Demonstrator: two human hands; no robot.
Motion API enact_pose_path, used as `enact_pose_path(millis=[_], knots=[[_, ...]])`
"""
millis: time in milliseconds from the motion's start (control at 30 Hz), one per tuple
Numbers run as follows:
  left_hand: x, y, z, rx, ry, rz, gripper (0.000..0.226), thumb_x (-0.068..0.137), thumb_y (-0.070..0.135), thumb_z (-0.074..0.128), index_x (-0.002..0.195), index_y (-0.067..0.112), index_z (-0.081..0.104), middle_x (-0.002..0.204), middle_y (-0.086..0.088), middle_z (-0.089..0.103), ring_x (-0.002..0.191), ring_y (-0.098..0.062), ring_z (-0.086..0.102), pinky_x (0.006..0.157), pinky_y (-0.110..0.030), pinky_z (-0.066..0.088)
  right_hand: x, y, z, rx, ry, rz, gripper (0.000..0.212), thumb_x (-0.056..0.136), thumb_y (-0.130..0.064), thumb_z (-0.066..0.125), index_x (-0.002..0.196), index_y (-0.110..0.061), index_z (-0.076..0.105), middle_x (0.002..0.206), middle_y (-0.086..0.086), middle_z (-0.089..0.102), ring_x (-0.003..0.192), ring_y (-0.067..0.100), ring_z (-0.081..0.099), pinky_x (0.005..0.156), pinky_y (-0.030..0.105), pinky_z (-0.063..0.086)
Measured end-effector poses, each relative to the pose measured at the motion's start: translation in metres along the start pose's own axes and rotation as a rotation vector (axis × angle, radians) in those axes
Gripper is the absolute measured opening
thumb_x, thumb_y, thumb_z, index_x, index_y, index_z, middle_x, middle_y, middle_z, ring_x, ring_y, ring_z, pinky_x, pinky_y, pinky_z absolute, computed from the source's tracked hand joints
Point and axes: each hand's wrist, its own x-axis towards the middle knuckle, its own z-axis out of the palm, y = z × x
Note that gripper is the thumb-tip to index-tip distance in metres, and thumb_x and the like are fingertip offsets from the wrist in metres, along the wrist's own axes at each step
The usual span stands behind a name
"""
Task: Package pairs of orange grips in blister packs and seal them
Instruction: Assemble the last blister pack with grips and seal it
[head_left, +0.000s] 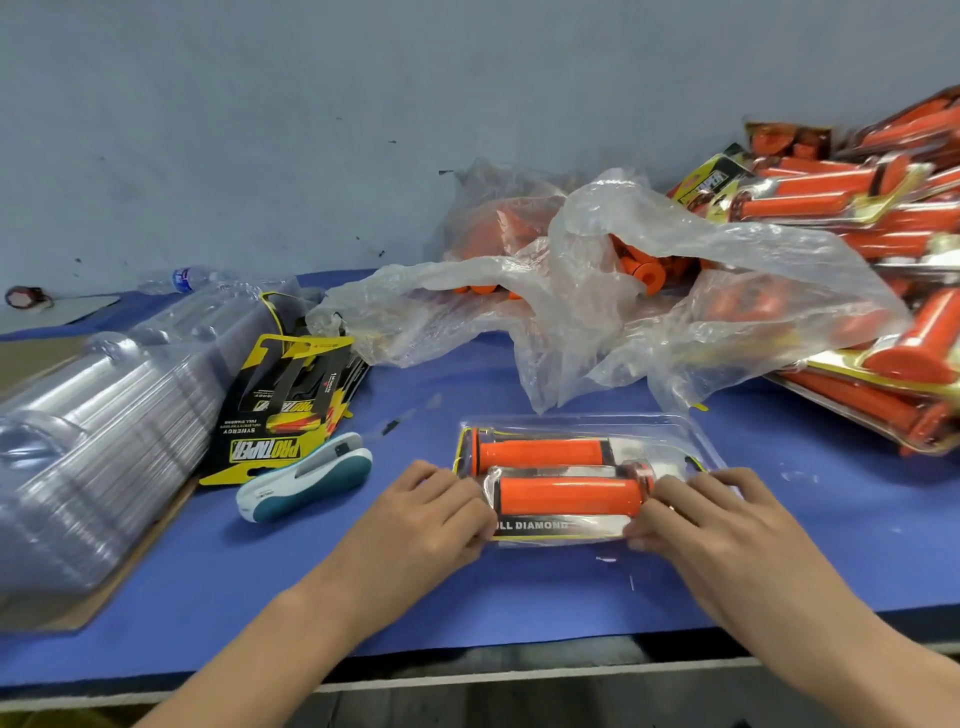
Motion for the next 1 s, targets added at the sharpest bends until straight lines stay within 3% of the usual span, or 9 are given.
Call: enact_pose_path(millis=[67, 200, 267, 333, 533, 633, 733, 833, 1000], knots=[[0.001, 0.002, -0.002, -0.018, 0.013, 0.019, 0.017, 0.091, 0.01, 0.061, 0.075, 0.016, 0.063, 0.076, 0.003, 0.058, 0.07, -0.02, 0.053, 0.073, -0.03, 0.049, 0.001, 0.004, 0.0, -0.025, 0.008, 0.046, 0.01, 0.092, -0.02, 0.053, 0.084, -0.027, 0.055, 0.082, -0.008, 0.05, 0.071, 0.023, 0.053, 0.075, 0.037, 0.04], [0.007, 0.026, -0.001, -0.053, 0.055, 0.038, 0.019, 0.093, 0.013, 0.058, 0.074, 0.017, 0.06, 0.071, 0.002, 0.051, 0.065, -0.02, 0.045, 0.062, -0.03, 0.044, 0.013, -0.021, 0.001, 0.016, 0.014, 0.032, 0.01, 0.085, -0.018, 0.061, 0.09, -0.027, 0.06, 0.09, -0.006, 0.057, 0.077, 0.024, 0.056, 0.073, 0.039, 0.045], [0.005, 0.032, 0.001, -0.088, 0.048, 0.056, 0.019, 0.095, 0.015, 0.059, 0.076, 0.018, 0.059, 0.072, 0.003, 0.05, 0.065, -0.019, 0.042, 0.061, -0.029, 0.041, 0.017, -0.037, 0.004, 0.076, 0.008, -0.037, 0.023, 0.075, -0.01, 0.067, 0.087, -0.028, 0.058, 0.088, -0.006, 0.055, 0.073, 0.023, 0.053, 0.068, 0.037, 0.045], [-0.001, 0.025, 0.0, -0.138, 0.011, 0.094, 0.015, 0.097, 0.016, 0.06, 0.082, 0.018, 0.058, 0.078, 0.003, 0.054, 0.07, -0.018, 0.045, 0.065, -0.027, 0.042, 0.018, -0.039, 0.004, 0.117, -0.012, -0.054, 0.036, 0.064, -0.001, 0.069, 0.084, -0.028, 0.057, 0.086, -0.008, 0.053, 0.072, 0.022, 0.051, 0.065, 0.033, 0.042], [-0.009, -0.001, -0.002, -0.147, -0.028, 0.066, 0.004, 0.093, 0.015, 0.066, 0.09, 0.016, 0.068, 0.093, 0.001, 0.064, 0.083, -0.021, 0.059, 0.077, -0.029, 0.048, 0.023, -0.02, 0.003, 0.213, -0.04, -0.052, 0.043, 0.059, 0.006, 0.08, 0.079, -0.025, 0.058, 0.082, -0.011, 0.053, 0.071, 0.017, 0.05, 0.069, 0.026, 0.036], [-0.005, 0.009, 0.002, -0.095, -0.014, 0.078, 0.006, 0.091, 0.012, 0.068, 0.091, 0.017, 0.065, 0.09, 0.001, 0.062, 0.08, -0.022, 0.057, 0.075, -0.029, 0.046, 0.024, -0.035, 0.003, 0.185, -0.054, -0.077, 0.029, 0.069, -0.015, 0.076, 0.09, -0.028, 0.061, 0.088, -0.008, 0.057, 0.079, 0.02, 0.058, 0.086, 0.032, 0.045], [-0.002, 0.019, 0.005, -0.086, 0.018, 0.08, 0.008, 0.095, 0.012, 0.062, 0.101, 0.017, 0.058, 0.091, 0.0, 0.059, 0.083, -0.021, 0.055, 0.076, -0.031, 0.047, 0.021, -0.067, 0.009, 0.251, 0.05, -0.035, 0.019, 0.083, -0.041, 0.062, 0.084, -0.022, 0.062, 0.085, -0.005, 0.06, 0.076, 0.021, 0.059, 0.076, 0.036, 0.053], [-0.006, 0.018, 0.005, -0.129, 0.037, 0.072, 0.006, 0.098, 0.016, 0.062, 0.103, 0.017, 0.062, 0.097, 0.0, 0.061, 0.087, -0.02, 0.056, 0.08, -0.03, 0.049, 0.02, -0.071, 0.011, 0.228, 0.115, 0.004, 0.028, 0.093, -0.033, 0.052, 0.074, -0.017, 0.062, 0.081, -0.004, 0.062, 0.074, 0.021, 0.06, 0.069, 0.032, 0.054], [-0.01, 0.003, 0.006, -0.143, 0.059, 0.008, 0.01, 0.098, 0.021, 0.064, 0.097, 0.015, 0.072, 0.096, 0.002, 0.066, 0.082, -0.018, 0.06, 0.078, -0.029, 0.049, 0.016, -0.056, 0.007, 0.244, 0.11, -0.025, 0.03, 0.096, -0.032, 0.047, 0.074, -0.017, 0.061, 0.082, -0.006, 0.061, 0.076, 0.015, 0.061, 0.089, 0.027, 0.052]])
